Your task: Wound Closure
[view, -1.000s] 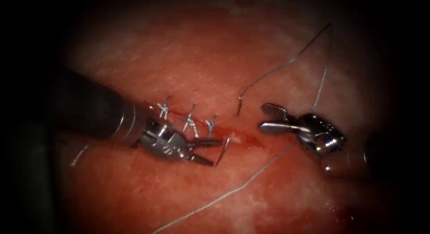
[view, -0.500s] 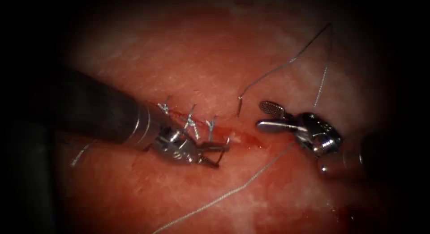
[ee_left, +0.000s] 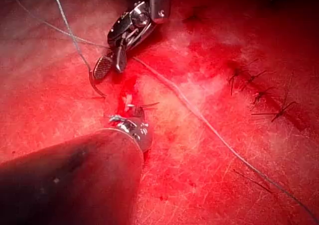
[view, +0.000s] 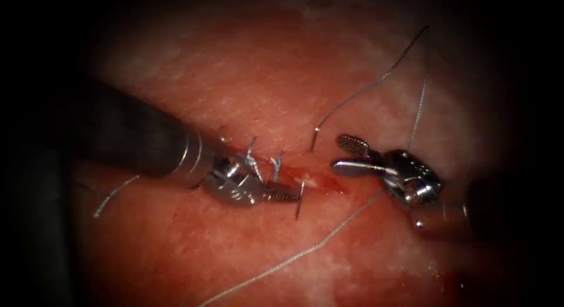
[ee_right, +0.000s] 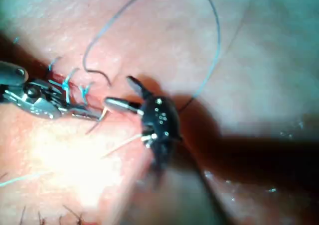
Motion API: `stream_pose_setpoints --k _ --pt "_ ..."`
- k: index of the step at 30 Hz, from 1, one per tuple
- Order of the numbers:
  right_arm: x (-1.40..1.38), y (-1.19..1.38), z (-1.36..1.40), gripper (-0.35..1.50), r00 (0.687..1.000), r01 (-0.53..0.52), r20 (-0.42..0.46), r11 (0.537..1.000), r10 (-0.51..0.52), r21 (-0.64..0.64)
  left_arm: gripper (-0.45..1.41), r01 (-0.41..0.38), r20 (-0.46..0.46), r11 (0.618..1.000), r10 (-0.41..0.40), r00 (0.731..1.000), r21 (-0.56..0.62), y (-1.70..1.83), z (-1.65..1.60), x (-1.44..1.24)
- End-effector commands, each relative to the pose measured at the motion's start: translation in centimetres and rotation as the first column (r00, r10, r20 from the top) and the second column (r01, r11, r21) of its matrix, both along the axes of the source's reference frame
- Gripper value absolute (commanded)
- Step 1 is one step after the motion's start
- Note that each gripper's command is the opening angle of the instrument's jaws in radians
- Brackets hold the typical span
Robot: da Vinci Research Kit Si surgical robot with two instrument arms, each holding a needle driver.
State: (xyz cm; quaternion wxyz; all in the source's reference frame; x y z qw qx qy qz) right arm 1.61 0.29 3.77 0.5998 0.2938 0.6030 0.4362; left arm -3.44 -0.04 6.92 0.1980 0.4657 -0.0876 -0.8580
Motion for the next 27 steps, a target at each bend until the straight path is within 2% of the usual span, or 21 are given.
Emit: stream_pose_setpoints --k 1,2,7,8,11,21,24,25,27 --pt "0.07 -0.13 0.03 1.2 1.0 0.002 -0.002 1.0 -0.002 0.005 -0.13 -0.006 0.003 1.0 0.006 1.0 0.002 -0.13 0.05 -0.06" --pt "0.07 -0.13 0.03 1.2 1.0 0.002 -0.002 1.0 -0.002 0.005 -0.12 -0.005 0.002 1.0 0.005 1.0 0.002 -0.13 0.05 -0.08" --pt "0.07 -0.13 0.03 1.2 1.0 0.002 -0.002 1.0 -0.002 0.005 -0.35 -0.003 0.0 1.0 0.003 1.0 -0.001 -0.14 0.07 -0.1" --pt "0.07 -0.13 0.03 1.2 1.0 0.002 -0.002 1.0 -0.002 0.005 -0.35 -0.003 0.0 1.0 0.003 1.0 -0.001 -0.15 0.08 -0.1" --pt "0.07 -0.14 0.03 1.2 1.0 0.002 -0.002 1.0 -0.002 0.005 0.17 -0.004 0.0 1.0 0.004 1.0 -0.002 -0.15 0.08 -0.1" --pt "0.06 -0.14 0.03 1.2 1.0 -0.003 -0.009 1.0 0.003 0.004 0.75 -0.002 -0.003 1.0 0.002 1.0 -0.006 -0.21 0.11 -0.12" --pt "0.06 -0.14 0.03 1.2 1.0 -0.005 -0.012 1.0 0.005 0.004 0.77 -0.002 -0.002 1.0 0.002 1.0 -0.007 -0.23 0.12 -0.14" --pt "0.07 -0.14 0.03 1.2 1.0 -0.005 -0.012 1.0 0.005 0.003 0.7 -0.002 -0.003 1.0 0.002 1.0 -0.008 -0.23 0.13 -0.14" --pt "0.07 -0.14 0.03 1.2 1.0 -0.005 -0.012 1.0 0.005 0.003 0.44 0.0 -0.005 1.0 0.0 1.0 -0.009 -0.22 0.13 -0.15"
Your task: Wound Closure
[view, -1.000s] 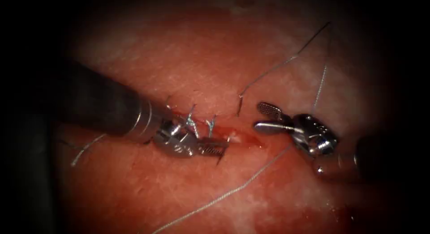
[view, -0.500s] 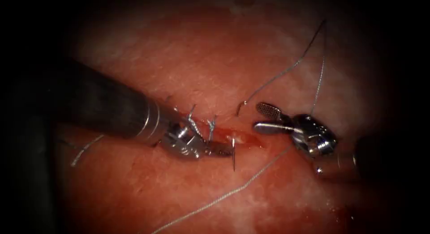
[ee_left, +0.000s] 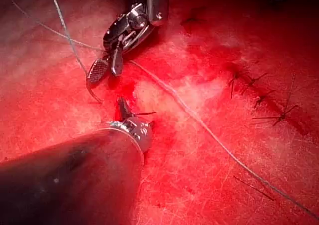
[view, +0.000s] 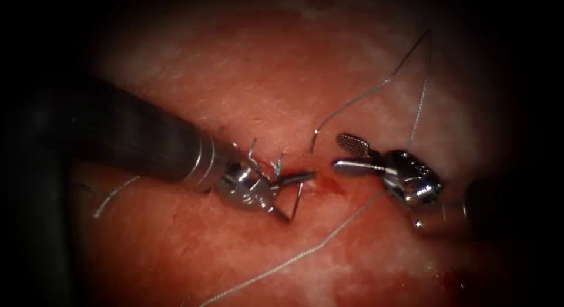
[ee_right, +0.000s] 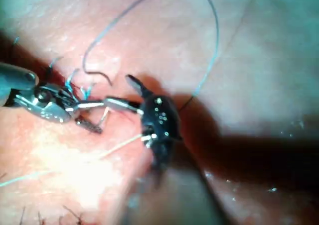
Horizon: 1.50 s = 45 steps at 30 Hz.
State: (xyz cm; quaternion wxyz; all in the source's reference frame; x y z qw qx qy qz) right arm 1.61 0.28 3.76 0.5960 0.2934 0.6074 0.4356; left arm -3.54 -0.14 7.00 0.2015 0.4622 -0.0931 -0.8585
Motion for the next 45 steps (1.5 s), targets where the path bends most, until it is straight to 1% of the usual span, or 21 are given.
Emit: stream_pose_setpoints --k 1,2,5,7,8,9,11,12,15,16,21,23,25,26,27,31,35,38,39,44,45 --pt "0.07 -0.13 0.04 1.2 1.0 0.0 -0.002 1.0 0.0 0.006 0.4 0.0 0.0 1.0 0.0 1.0 0.005 -0.11 0.05 -0.05" --pt "0.08 -0.13 0.04 1.2 1.0 0.0 -0.001 1.0 0.0 0.006 0.35 0.001 -0.001 1.0 -0.001 1.0 0.005 -0.1 0.06 -0.06" --pt "0.09 -0.14 0.04 1.2 1.0 -0.003 -0.003 1.0 0.003 0.005 0.33 0.004 -0.003 1.0 -0.004 1.0 0.004 -0.09 0.07 -0.1" --pt "0.1 -0.14 0.04 1.2 1.0 -0.004 -0.003 1.0 0.004 0.005 0.27 0.005 -0.003 1.0 -0.005 1.0 0.004 -0.09 0.07 -0.11" --pt "0.1 -0.15 0.04 1.2 1.0 -0.004 -0.003 1.0 0.004 0.005 0.18 0.006 -0.004 1.0 -0.006 1.0 0.004 -0.09 0.08 -0.12" --pt "0.11 -0.15 0.04 1.2 1.0 -0.004 -0.003 1.0 0.004 0.005 -0.02 0.006 -0.004 1.0 -0.006 1.0 0.004 -0.09 0.08 -0.12" --pt "0.11 -0.14 0.04 1.2 1.0 -0.004 -0.002 1.0 0.004 0.005 -0.27 0.006 -0.003 1.0 -0.006 1.0 0.004 -0.08 0.08 -0.12" --pt "0.11 -0.14 0.04 1.2 1.0 -0.004 -0.002 1.0 0.004 0.005 -0.45 0.005 -0.003 1.0 -0.005 1.0 0.004 -0.08 0.08 -0.11" --pt "0.11 -0.14 0.04 1.2 1.0 -0.004 -0.002 1.0 0.004 0.005 -0.45 0.003 -0.002 1.0 -0.003 1.0 0.004 -0.07 0.07 -0.07" --pt "0.11 -0.14 0.04 1.2 1.0 -0.004 -0.002 1.0 0.004 0.005 -0.45 0.009 -0.003 1.0 -0.009 1.0 0.02 -0.08 0.05 -0.05" --pt "0.11 -0.14 0.04 1.2 1.0 -0.005 -0.002 1.0 0.005 0.005 -0.45 0.033 0.016 0.991 -0.035 0.999 0.131 -0.1 -0.05 -0.05" --pt "0.11 -0.14 0.04 1.2 1.0 -0.005 -0.002 1.0 0.005 0.005 -0.45 0.059 0.025 0.975 -0.066 0.997 0.214 -0.12 -0.13 -0.07" --pt "0.11 -0.14 0.04 1.2 1.0 -0.005 -0.002 1.0 0.005 0.005 -0.45 0.096 0.033 0.93 -0.115 0.993 0.355 -0.16 -0.24 -0.09" --pt "0.11 -0.14 0.04 1.2 1.0 -0.005 -0.002 1.0 0.005 0.005 -0.45 0.107 0.037 0.894 -0.136 0.99 0.436 -0.19 -0.3 -0.11" --pt "0.11 -0.14 0.04 1.2 1.0 -0.005 -0.002 1.0 0.005 0.005 -0.45 0.11 0.04 0.845 -0.153 0.987 0.523 -0.23 -0.38 -0.13" --pt "0.11 -0.14 0.04 1.2 1.0 -0.005 -0.002 1.0 0.005 0.005 -0.45 0.116 0.034 0.76 -0.178 0.983 0.639 -0.28 -0.54 -0.18" --pt "0.11 -0.14 0.04 1.2 1.0 -0.005 -0.002 1.0 0.005 0.005 -0.45 0.122 0.019 0.676 -0.197 0.98 0.727 -0.32 -0.73 -0.19" --pt "0.11 -0.15 0.04 1.2 1.0 -0.005 -0.002 1.0 0.005 0.005 -0.45 0.128 0.009 0.602 -0.22 0.975 0.788 -0.35 -0.91 -0.19" --pt "0.12 -0.15 0.04 1.2 1.0 -0.005 -0.002 1.0 0.005 0.005 -0.45 0.133 0.002 0.568 -0.23 0.973 0.812 -0.36 -0.99 -0.18" --pt "0.12 -0.17 0.03 1.2 1.0 -0.006 -0.005 1.0 0.006 0.005 -0.45 0.131 -0.024 0.447 -0.237 0.971 0.885 -0.43 -1.32 -0.13" --pt "0.12 -0.18 0.03 1.2 1.0 -0.003 -0.005 1.0 0.003 -0.001 -0.45 0.126 -0.023 0.429 -0.239 0.971 0.894 -0.44 -1.38 -0.13"
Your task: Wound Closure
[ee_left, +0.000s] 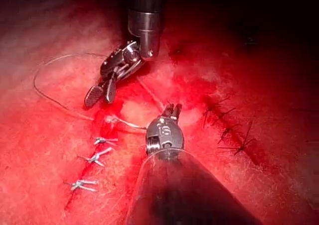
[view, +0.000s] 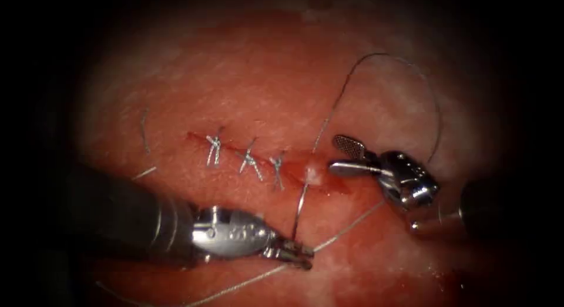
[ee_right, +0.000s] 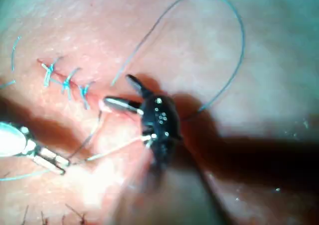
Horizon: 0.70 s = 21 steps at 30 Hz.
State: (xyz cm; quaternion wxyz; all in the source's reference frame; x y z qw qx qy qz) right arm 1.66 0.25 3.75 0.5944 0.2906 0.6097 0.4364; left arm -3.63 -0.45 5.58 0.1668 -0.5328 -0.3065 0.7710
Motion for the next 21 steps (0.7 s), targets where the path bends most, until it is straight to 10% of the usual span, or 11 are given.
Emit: stream_pose_setpoints --k 1,7,21 --pt "0.06 -0.15 0.04 1.2 1.0 0.006 -0.001 1.0 -0.006 0.003 -0.45 0.007 0.013 0.998 -0.008 1.0 0.055 -0.16 -0.07 -0.05" --pt "0.06 -0.19 0.02 1.21 0.999 0.037 0.009 0.999 -0.037 0.005 -0.45 -0.003 0.105 0.99 -0.011 0.994 0.139 -0.23 -0.43 -0.17" --pt "0.07 -0.28 -0.87 1.2 0.979 0.2 -0.041 0.977 -0.198 0.069 -0.45 0.253 0.034 0.887 -0.261 0.965 -0.386 0.68 -0.69 0.18"
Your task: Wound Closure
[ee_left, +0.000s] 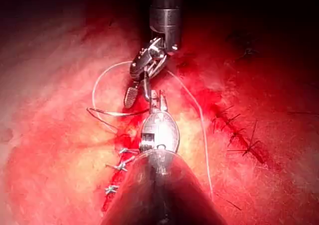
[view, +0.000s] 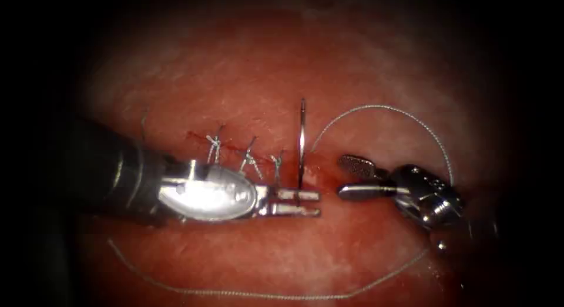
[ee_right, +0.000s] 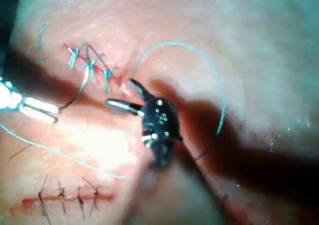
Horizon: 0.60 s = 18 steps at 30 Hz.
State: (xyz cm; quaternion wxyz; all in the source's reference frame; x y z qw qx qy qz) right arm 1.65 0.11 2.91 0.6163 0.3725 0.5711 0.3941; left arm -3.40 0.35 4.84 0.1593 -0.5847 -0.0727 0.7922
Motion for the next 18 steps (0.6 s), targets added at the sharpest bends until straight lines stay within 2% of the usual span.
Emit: stream_pose_setpoints --k 1,4,6,9,14,18 --pt "0.09 -0.14 -0.07 1.15 0.999 0.026 -0.026 1.0 -0.026 0.011 -0.45 0.023 -0.009 1.0 -0.023 1.0 -0.016 -0.03 0.0 -0.04" --pt "0.12 -0.13 -0.18 1.03 0.992 0.093 -0.088 0.995 -0.094 -0.019 -0.45 0.036 0.005 0.998 -0.035 0.999 -0.046 0.03 -0.06 -0.09" --pt "0.12 -0.06 -0.16 0.96 0.995 0.07 -0.067 0.997 -0.073 -0.043 -0.45 0.019 0.008 0.998 -0.019 1.0 -0.063 -0.2 0.05 -0.22" --pt "0.06 0.05 -0.06 0.96 0.998 0.04 -0.046 0.999 -0.041 -0.033 -0.45 -0.015 -0.013 0.997 0.014 1.0 -0.08 -0.46 0.23 -0.34" --pt "-0.03 0.07 0.02 0.94 0.999 0.008 -0.043 0.993 -0.003 0.122 -0.45 -0.031 -0.026 0.993 0.028 0.999 -0.118 -0.66 0.41 -0.43" --pt "0.01 0.02 0.04 0.94 0.999 0.004 -0.045 0.978 0.005 0.211 -0.45 -0.045 -0.037 0.985 0.04 0.999 -0.168 -0.73 0.53 -0.47"
